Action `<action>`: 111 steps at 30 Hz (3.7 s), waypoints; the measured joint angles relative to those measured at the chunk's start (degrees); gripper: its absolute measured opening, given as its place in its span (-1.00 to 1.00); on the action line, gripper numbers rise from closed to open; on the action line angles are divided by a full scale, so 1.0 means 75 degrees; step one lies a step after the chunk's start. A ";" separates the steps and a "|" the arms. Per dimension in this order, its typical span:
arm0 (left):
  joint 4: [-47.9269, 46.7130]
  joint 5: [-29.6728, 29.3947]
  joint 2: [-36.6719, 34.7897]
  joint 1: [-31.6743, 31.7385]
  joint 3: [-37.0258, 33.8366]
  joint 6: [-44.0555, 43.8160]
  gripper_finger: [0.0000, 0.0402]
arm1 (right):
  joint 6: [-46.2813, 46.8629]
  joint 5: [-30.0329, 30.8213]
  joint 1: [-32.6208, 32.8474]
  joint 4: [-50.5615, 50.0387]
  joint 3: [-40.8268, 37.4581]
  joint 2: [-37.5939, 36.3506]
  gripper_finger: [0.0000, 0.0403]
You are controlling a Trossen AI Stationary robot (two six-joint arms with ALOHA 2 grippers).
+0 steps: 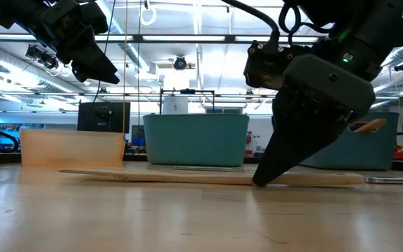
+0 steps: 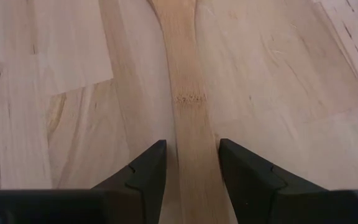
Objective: Pick & Place Kitchen Items
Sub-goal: Put the brown spatula into the blue bin
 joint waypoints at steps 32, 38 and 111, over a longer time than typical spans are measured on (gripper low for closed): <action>-0.0002 0.0000 0.0001 0.0001 0.0000 -0.0003 -0.10 | 0.0012 0.0145 0.0020 0.0025 -0.0026 0.0003 -0.27; -0.0002 0.0000 0.0000 0.0000 0.0000 -0.0003 -0.10 | 0.0028 0.0195 0.0020 -0.0032 -0.0026 0.0003 -0.51; 0.0009 0.0001 0.0003 0.0000 0.0000 0.0003 -0.10 | 0.0353 0.2464 -0.1046 -0.3911 0.0015 -0.4673 -0.52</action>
